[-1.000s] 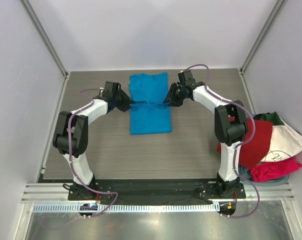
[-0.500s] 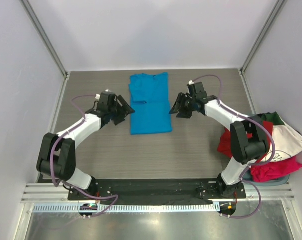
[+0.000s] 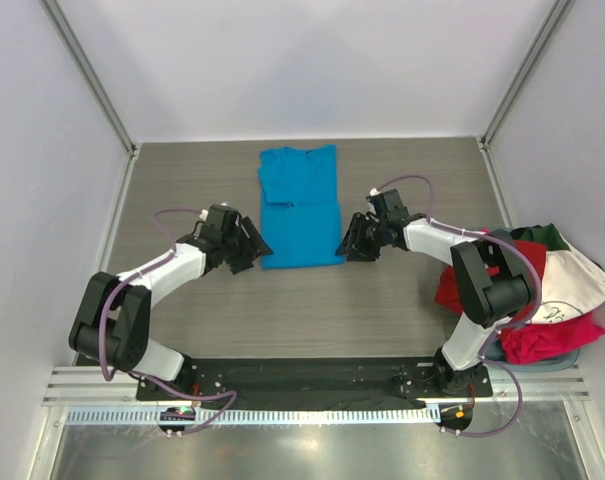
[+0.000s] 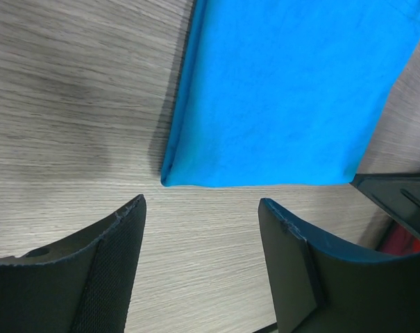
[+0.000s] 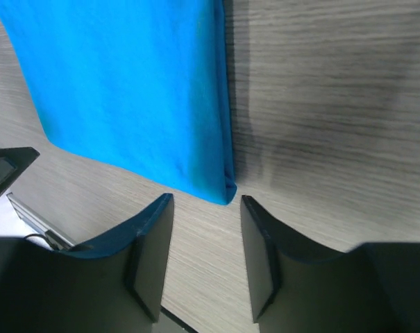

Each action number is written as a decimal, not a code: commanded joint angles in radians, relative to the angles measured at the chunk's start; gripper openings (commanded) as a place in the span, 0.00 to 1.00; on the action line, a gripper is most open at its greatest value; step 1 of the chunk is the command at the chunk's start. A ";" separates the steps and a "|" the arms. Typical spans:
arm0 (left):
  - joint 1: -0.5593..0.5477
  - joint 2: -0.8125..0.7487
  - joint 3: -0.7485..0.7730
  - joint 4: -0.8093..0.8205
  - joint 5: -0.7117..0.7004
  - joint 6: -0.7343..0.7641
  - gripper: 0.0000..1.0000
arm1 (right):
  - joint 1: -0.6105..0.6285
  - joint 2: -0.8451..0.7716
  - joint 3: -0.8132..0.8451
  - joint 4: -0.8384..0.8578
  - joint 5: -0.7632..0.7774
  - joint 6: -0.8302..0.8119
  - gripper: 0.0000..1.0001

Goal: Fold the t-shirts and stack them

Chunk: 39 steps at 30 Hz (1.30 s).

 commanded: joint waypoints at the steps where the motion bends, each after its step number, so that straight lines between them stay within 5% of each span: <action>1: 0.002 0.020 0.015 0.044 0.036 0.018 0.66 | 0.006 0.031 0.001 0.071 -0.038 0.014 0.46; 8: 0.000 0.074 0.009 0.070 0.073 -0.010 0.62 | 0.008 0.095 -0.012 0.091 -0.041 0.022 0.37; 11: 0.002 0.078 0.002 0.075 0.078 -0.015 0.61 | 0.008 0.109 -0.012 0.099 -0.049 0.020 0.23; 13: 0.000 0.083 -0.004 0.079 0.086 -0.016 0.61 | 0.008 0.106 -0.013 0.101 -0.051 0.012 0.02; 17: 0.002 0.098 -0.008 0.081 0.093 -0.009 0.59 | 0.008 0.093 -0.018 0.099 -0.049 0.006 0.01; 22: 0.009 0.134 -0.017 0.105 0.107 -0.016 0.44 | 0.008 0.089 -0.021 0.098 -0.052 0.008 0.01; 33: 0.038 0.149 -0.034 0.122 0.109 -0.022 0.38 | 0.008 0.091 -0.027 0.102 -0.057 0.008 0.01; 39: 0.052 0.178 -0.042 0.165 0.109 -0.038 0.13 | 0.008 0.085 -0.030 0.102 -0.061 0.008 0.01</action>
